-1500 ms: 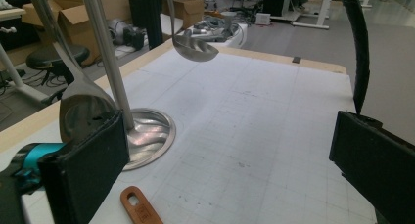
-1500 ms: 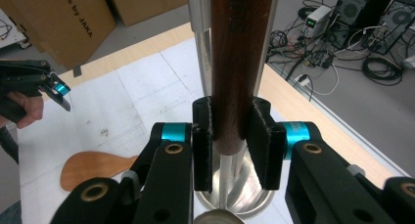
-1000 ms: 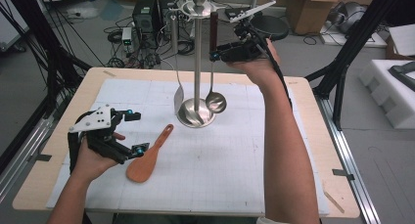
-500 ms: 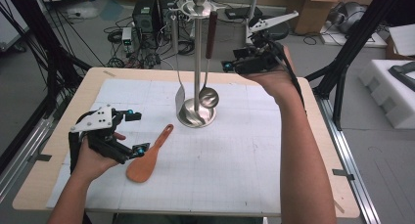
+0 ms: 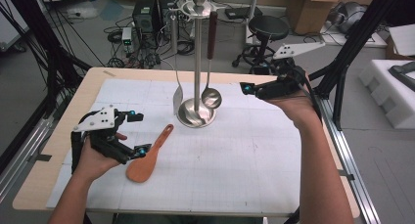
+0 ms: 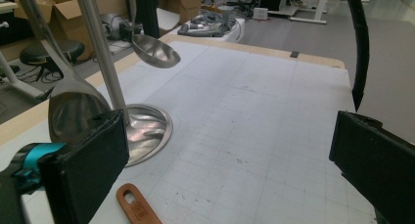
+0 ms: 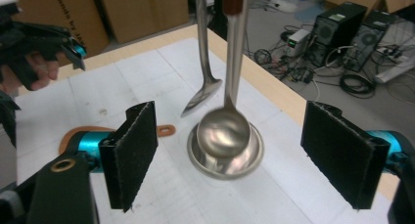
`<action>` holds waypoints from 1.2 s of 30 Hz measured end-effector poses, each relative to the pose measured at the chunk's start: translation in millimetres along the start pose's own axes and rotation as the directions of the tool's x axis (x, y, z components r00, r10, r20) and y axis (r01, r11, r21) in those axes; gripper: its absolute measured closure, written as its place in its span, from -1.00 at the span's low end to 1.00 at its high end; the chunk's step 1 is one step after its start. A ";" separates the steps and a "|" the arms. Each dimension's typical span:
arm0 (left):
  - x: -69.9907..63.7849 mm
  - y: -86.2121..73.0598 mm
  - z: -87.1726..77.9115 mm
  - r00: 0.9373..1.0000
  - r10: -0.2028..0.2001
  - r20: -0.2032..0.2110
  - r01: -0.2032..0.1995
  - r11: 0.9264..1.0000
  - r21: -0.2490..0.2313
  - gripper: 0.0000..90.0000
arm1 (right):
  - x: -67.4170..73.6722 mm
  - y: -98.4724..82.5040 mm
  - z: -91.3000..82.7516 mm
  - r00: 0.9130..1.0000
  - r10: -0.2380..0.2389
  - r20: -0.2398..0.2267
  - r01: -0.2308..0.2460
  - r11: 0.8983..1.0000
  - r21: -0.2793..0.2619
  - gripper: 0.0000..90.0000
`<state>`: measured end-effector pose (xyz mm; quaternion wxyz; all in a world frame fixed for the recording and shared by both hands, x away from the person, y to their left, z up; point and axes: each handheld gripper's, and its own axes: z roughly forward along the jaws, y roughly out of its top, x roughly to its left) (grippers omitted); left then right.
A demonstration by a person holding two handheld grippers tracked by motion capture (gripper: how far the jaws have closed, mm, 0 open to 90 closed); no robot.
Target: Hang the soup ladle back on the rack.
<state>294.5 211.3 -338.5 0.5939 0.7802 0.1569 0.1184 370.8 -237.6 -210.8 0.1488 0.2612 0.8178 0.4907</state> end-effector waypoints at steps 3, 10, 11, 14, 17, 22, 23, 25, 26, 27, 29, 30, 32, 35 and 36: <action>0.1 -0.4 0.8 1.000 0.001 0.002 -0.001 1.000 0.004 -0.96 | 0.0 -13.3 -7.4 1.000 0.007 0.011 -0.007 1.000 -0.022 -0.58; 1.2 -2.1 2.2 1.000 -0.001 0.001 0.001 1.000 0.009 -0.96 | 6.4 -36.3 -16.5 1.000 0.005 0.015 -0.004 0.999 -0.035 -0.63; 1.2 -2.5 2.6 1.000 -0.006 0.002 0.006 1.000 0.008 -0.96 | 7.4 -40.6 -17.2 1.000 0.001 0.015 0.000 0.999 -0.039 -0.63; 2.5 -3.9 3.8 1.000 -0.008 0.003 0.008 1.000 0.012 -0.96 | 10.3 -54.7 -19.2 1.000 0.005 0.010 -0.005 0.999 -0.048 -0.64; 3.4 -4.6 5.1 1.000 -0.010 0.001 0.010 1.000 0.016 -0.96 | 11.7 -69.6 -22.3 1.000 0.013 0.003 -0.013 0.998 -0.068 -0.65; 3.9 -6.0 5.3 1.000 -0.013 -0.005 0.013 1.000 0.023 -0.96 | 15.5 -87.3 -27.6 1.000 0.020 0.004 -0.019 0.995 -0.094 -0.66; 4.1 -6.3 5.0 1.000 -0.014 -0.005 0.014 1.000 0.024 -0.96 | 17.0 -92.0 -28.6 1.000 0.022 0.010 -0.020 0.995 -0.093 -0.66; 4.6 -6.8 4.8 1.000 -0.016 -0.009 0.017 1.000 0.025 -0.96 | 18.6 -99.2 -29.3 1.000 0.028 0.006 -0.027 0.995 -0.100 -0.66; 4.9 -7.0 4.7 1.000 -0.016 -0.007 0.016 1.000 0.024 -0.96 | 19.2 -101.9 -29.2 1.000 0.029 0.010 -0.028 0.995 -0.098 -0.66; 4.9 -7.1 4.8 1.000 -0.017 -0.009 0.017 1.000 0.024 -0.96 | 20.1 -106.3 -28.8 0.999 0.033 0.012 -0.032 0.994 -0.100 -0.66; 5.1 -7.1 4.7 1.000 -0.016 -0.010 0.016 1.000 0.027 -0.96 | 21.5 -112.7 -28.0 0.999 0.043 0.006 -0.042 0.994 -0.104 -0.66; 5.3 -7.3 4.9 1.000 -0.016 -0.010 0.016 1.000 0.027 -0.96 | 22.6 -116.4 -27.5 0.999 0.047 0.003 -0.046 0.993 -0.110 -0.67; 5.9 -7.7 5.2 1.000 -0.016 -0.011 0.016 0.999 0.028 -0.96 | 26.0 -123.8 -26.8 0.999 0.050 0.005 -0.049 0.992 -0.118 -0.66; 7.1 -8.2 5.3 1.000 -0.019 -0.014 0.020 0.999 0.027 -0.96 | 34.4 -134.5 -26.0 0.999 0.043 0.008 -0.042 0.991 -0.128 -0.66; 7.5 -8.3 5.2 1.000 -0.019 -0.015 0.019 0.999 0.030 -0.96 | 36.0 -136.6 -25.9 0.999 0.043 0.005 -0.042 0.990 -0.134 -0.66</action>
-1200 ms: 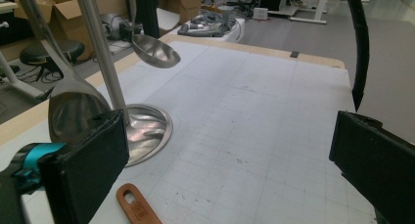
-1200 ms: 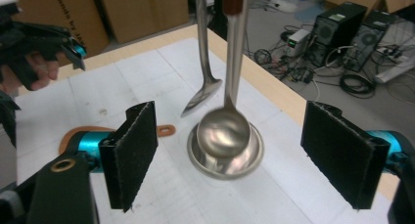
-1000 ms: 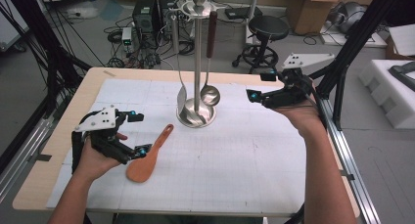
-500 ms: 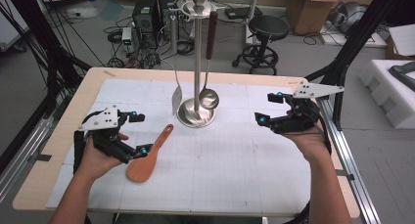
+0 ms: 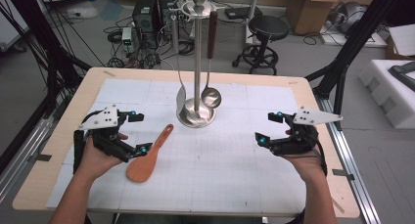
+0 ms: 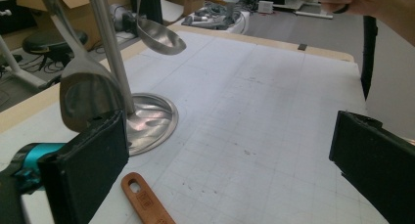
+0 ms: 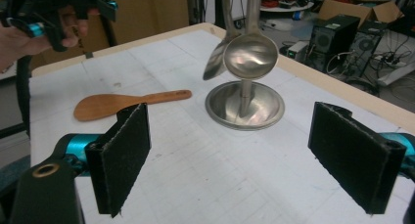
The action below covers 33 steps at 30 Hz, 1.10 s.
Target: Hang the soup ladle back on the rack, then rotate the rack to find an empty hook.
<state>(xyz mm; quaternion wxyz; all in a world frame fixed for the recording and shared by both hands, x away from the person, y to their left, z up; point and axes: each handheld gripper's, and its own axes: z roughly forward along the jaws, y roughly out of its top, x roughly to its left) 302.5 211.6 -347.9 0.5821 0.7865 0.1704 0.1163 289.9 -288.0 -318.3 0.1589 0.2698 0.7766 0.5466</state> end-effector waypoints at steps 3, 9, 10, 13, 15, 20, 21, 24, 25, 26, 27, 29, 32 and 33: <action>0.4 -1.0 0.5 1.000 -0.001 -0.006 0.001 1.000 0.000 -0.96 | 6.3 -8.2 -1.2 1.000 -0.004 -0.001 0.004 1.000 -0.002 -0.66; 0.4 -1.7 1.6 1.000 -0.005 -0.018 0.005 1.000 0.007 -0.96 | 7.3 -14.2 0.3 1.000 -0.003 0.003 0.003 1.000 0.023 -0.66; 0.6 -1.6 1.2 1.000 -0.003 -0.017 0.004 1.000 0.008 -0.96 | 6.9 -14.5 0.5 1.000 -0.005 0.001 0.005 1.000 0.028 -0.66; 0.5 -1.6 0.3 1.000 -0.005 -0.019 0.005 1.000 0.006 -0.96 | 6.0 -16.0 1.6 1.000 0.000 0.002 0.000 1.000 0.028 -0.66; 0.3 -2.0 0.2 1.000 -0.010 -0.019 0.010 1.000 0.002 -0.96 | 4.8 -17.4 3.7 1.000 0.002 -0.003 -0.002 0.999 0.034 -0.66; 0.7 -2.3 0.7 1.000 -0.013 -0.014 0.013 1.000 -0.002 -0.96 | 6.1 -17.8 6.2 1.000 0.000 -0.008 0.001 0.999 0.044 -0.66; 1.1 -2.4 0.7 1.000 -0.013 -0.013 0.013 1.000 -0.002 -0.96 | 6.4 -17.6 5.6 1.000 -0.001 -0.009 0.001 0.999 0.041 -0.66; 1.8 -2.8 0.6 1.000 -0.018 -0.009 0.018 1.000 -0.007 -0.96 | 5.8 -17.0 4.0 1.000 -0.001 -0.008 0.001 0.999 0.032 -0.66; 1.6 -3.0 0.7 1.000 -0.021 -0.008 0.021 1.000 -0.010 -0.96 | 5.4 -16.8 3.8 1.000 0.002 -0.006 -0.001 0.999 0.033 -0.66; 1.3 -3.1 0.8 1.000 -0.020 -0.008 0.020 1.000 -0.009 -0.96 | 5.0 -16.7 3.8 1.000 0.000 -0.005 0.000 1.000 0.031 -0.66; 1.5 -3.2 1.1 1.000 -0.017 -0.008 0.017 1.000 -0.006 -0.96 | 5.2 -16.5 3.8 1.000 0.002 -0.005 -0.002 1.000 0.030 -0.66; 2.3 -2.9 2.3 1.000 -0.023 -0.009 0.023 1.000 -0.009 -0.96 | 5.5 -16.5 4.2 1.000 -0.001 -0.005 0.001 0.999 0.033 -0.66; 5.6 -1.0 4.3 0.999 -0.047 0.001 0.047 0.999 -0.017 -0.96 | 4.8 -16.6 5.2 1.000 0.001 -0.010 -0.001 0.999 0.035 -0.66; 6.2 0.3 4.6 0.999 -0.051 0.006 0.051 0.999 -0.013 -0.94 | 4.4 -16.5 5.5 1.000 -0.003 -0.011 0.003 0.999 0.032 -0.66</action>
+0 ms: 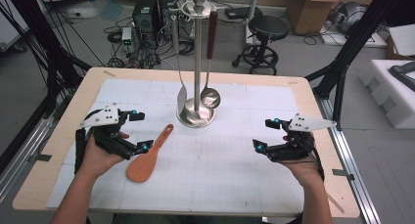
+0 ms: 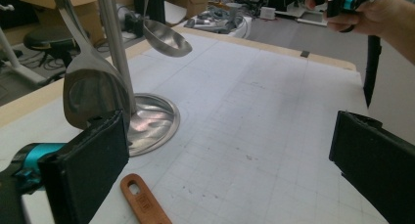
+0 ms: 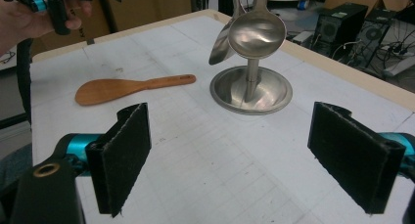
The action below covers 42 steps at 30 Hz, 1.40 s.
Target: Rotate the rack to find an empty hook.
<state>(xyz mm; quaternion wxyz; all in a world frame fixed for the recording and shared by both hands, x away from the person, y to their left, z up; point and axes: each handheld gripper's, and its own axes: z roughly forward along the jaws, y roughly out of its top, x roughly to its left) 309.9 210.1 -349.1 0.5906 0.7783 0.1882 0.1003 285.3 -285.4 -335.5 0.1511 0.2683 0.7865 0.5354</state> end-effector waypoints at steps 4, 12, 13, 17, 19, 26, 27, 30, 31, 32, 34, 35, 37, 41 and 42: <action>3.0 10.6 2.1 0.998 -0.012 0.066 0.012 1.000 0.008 -0.57 | -0.2 -0.3 0.7 1.000 0.003 -0.006 -0.003 1.000 0.002 -0.66; 3.2 48.0 12.0 0.997 0.009 0.073 -0.011 0.999 0.034 -0.07 | -4.6 -4.3 3.2 1.000 0.021 -0.013 -0.021 1.000 0.012 -0.66; 3.1 60.3 15.4 0.996 0.019 0.087 -0.022 0.999 0.032 0.03 | -4.8 -4.7 2.4 1.000 0.028 -0.012 -0.028 1.000 0.011 -0.65; 6.1 82.8 23.9 0.991 0.015 0.131 -0.020 0.999 0.032 0.21 | -5.1 -4.6 1.9 0.999 0.030 -0.014 -0.030 1.000 0.008 -0.65; 7.8 90.2 26.7 0.991 0.023 0.135 -0.028 0.999 0.033 0.27 | -5.0 -4.7 2.2 0.999 0.029 -0.015 -0.028 1.000 0.008 -0.65; 21.7 127.0 40.2 0.990 0.040 0.138 -0.046 0.998 0.040 0.58 | -3.3 -3.6 -0.5 1.000 0.026 -0.018 -0.026 1.000 -0.005 -0.65; 21.7 127.0 40.2 0.990 0.040 0.138 -0.046 0.998 0.040 0.62 | -3.4 -3.6 -1.2 1.000 0.026 -0.017 -0.026 1.000 -0.006 -0.65; 25.7 140.2 42.2 0.991 0.054 0.119 -0.059 0.997 0.042 0.69 | -3.9 -3.9 -2.4 1.000 0.027 -0.016 -0.027 1.000 -0.010 -0.65; 26.5 143.2 42.1 0.992 0.070 0.101 -0.075 0.996 0.044 0.69 | -4.0 -3.9 -2.6 0.999 0.029 -0.015 -0.029 1.000 -0.009 -0.65; 26.5 143.2 42.1 0.992 0.070 0.101 -0.075 0.996 0.044 0.71 | -4.0 -3.9 -2.6 0.999 0.029 -0.015 -0.029 1.000 -0.009 -0.65; 27.5 147.8 42.1 0.994 0.083 0.071 -0.087 0.995 0.046 0.79 | -4.0 -4.1 -2.2 0.999 0.032 -0.010 -0.032 0.999 -0.008 -0.65; 30.0 153.2 41.7 0.995 0.084 0.060 -0.086 0.996 0.038 0.81 | -4.5 -4.6 -1.2 0.999 0.032 -0.015 -0.032 0.999 -0.005 -0.65; 31.0 155.7 41.6 0.995 0.085 0.057 -0.087 0.996 0.036 0.85 | -4.5 -5.0 -0.4 0.999 0.034 -0.012 -0.034 0.999 0.001 -0.65; 36.1 166.3 41.9 0.995 0.072 0.069 -0.072 0.997 0.000 0.87 | -5.1 -5.3 0.0 0.999 0.038 -0.017 -0.038 0.999 -0.001 -0.65; 36.1 166.3 41.9 0.995 0.072 0.069 -0.072 0.997 0.000 0.90 | -5.1 -5.3 0.1 0.999 0.037 -0.015 -0.037 0.999 0.000 -0.65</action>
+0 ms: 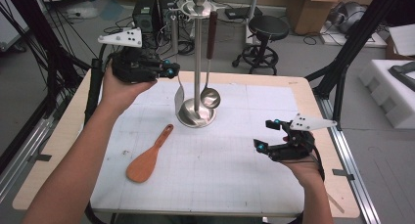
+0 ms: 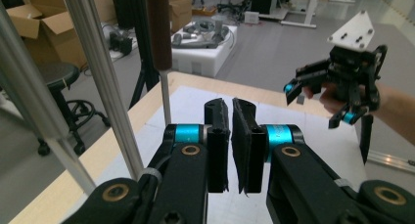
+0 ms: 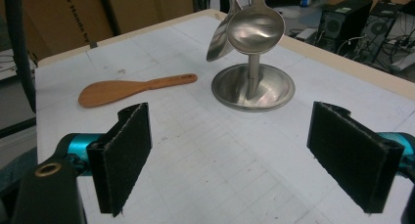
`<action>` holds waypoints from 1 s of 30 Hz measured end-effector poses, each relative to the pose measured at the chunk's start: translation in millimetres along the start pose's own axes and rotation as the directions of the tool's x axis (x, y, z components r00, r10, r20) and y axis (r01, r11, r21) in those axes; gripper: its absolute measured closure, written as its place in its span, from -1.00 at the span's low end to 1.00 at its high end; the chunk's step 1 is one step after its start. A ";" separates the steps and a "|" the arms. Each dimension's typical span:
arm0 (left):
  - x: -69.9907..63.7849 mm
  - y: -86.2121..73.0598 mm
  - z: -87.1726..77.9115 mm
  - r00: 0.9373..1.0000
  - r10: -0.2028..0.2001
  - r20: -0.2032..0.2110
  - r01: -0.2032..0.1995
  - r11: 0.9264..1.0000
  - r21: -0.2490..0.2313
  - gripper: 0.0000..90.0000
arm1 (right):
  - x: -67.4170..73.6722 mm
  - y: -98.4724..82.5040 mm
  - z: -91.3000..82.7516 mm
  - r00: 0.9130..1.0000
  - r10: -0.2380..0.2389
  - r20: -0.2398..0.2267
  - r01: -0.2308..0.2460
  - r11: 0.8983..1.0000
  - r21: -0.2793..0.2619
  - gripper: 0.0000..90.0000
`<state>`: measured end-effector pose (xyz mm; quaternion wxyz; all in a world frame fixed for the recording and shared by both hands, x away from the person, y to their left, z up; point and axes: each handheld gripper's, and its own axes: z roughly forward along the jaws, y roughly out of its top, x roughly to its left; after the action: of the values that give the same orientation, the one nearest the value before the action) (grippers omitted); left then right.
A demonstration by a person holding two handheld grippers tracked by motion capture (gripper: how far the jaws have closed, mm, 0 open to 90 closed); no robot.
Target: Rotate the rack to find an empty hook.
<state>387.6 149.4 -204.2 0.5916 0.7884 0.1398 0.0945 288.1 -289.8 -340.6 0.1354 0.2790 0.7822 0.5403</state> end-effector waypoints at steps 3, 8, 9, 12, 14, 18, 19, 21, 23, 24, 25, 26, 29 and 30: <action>3.6 5.7 -0.7 1.000 -0.014 0.022 0.014 1.000 -0.024 0.93 | -0.5 -0.1 0.6 1.000 0.001 -0.001 -0.001 1.000 0.002 -0.65; 5.8 15.1 1.8 0.999 -0.015 0.044 0.016 0.999 -0.038 0.99 | -0.2 -0.8 2.4 1.000 0.002 -0.004 -0.002 1.000 0.007 -0.65; 5.9 17.2 3.1 0.999 -0.015 0.039 0.016 0.999 -0.036 0.99 | -0.1 -1.0 3.0 1.000 0.002 -0.004 -0.002 1.000 0.008 -0.65; 6.1 25.3 6.4 0.999 -0.003 0.034 0.004 1.000 -0.026 0.99 | 0.2 -0.9 3.2 1.000 0.002 -0.006 -0.002 1.000 0.009 -0.65; 6.0 33.7 9.2 0.999 0.005 0.033 -0.005 1.000 -0.027 0.99 | 0.3 -0.9 3.4 1.000 0.001 -0.004 -0.001 1.000 0.010 -0.65; 6.9 53.0 13.5 0.999 0.027 0.021 -0.027 0.999 -0.029 0.99 | -0.8 -1.4 3.6 1.000 0.007 0.000 -0.007 1.000 0.017 -0.65; 6.9 53.0 13.5 0.999 0.027 0.021 -0.027 0.999 -0.029 0.99 | -0.8 -1.4 3.6 1.000 0.007 0.000 -0.007 1.000 0.017 -0.65; 8.7 61.9 15.6 0.999 0.032 0.004 -0.032 0.999 -0.030 0.99 | -1.2 -1.5 2.2 1.000 0.012 0.000 -0.012 1.000 0.013 -0.65; 9.7 65.5 16.2 0.999 0.036 0.001 -0.036 0.999 -0.031 0.99 | -1.3 -1.5 2.1 1.000 0.012 0.001 -0.012 1.000 0.012 -0.65; 10.0 68.2 16.8 0.999 0.037 -0.002 -0.037 0.999 -0.036 0.99 | -1.6 -1.7 1.9 1.000 0.012 0.002 -0.012 1.000 0.012 -0.65; 11.7 73.2 16.6 0.999 0.043 -0.008 -0.044 0.998 -0.043 0.99 | -1.8 -1.8 1.6 1.000 0.013 0.003 -0.013 1.000 0.013 -0.65; 11.7 73.2 16.6 0.999 0.043 -0.008 -0.044 0.998 -0.043 0.99 | -1.8 -1.8 1.6 1.000 0.013 0.003 -0.013 1.000 0.013 -0.65; 14.4 78.7 15.1 0.999 0.045 -0.020 -0.046 0.998 -0.049 0.99 | -1.8 -1.9 1.1 1.000 0.016 0.004 -0.016 1.000 0.012 -0.65; 15.6 80.8 14.3 0.999 0.045 -0.028 -0.046 0.998 -0.050 0.99 | -1.9 -1.9 1.2 1.000 0.018 0.005 -0.018 1.000 0.011 -0.65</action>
<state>415.6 120.6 -130.9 0.6071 0.7748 0.1272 0.1220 289.7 -290.5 -343.0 0.1311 0.2882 0.7823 0.5364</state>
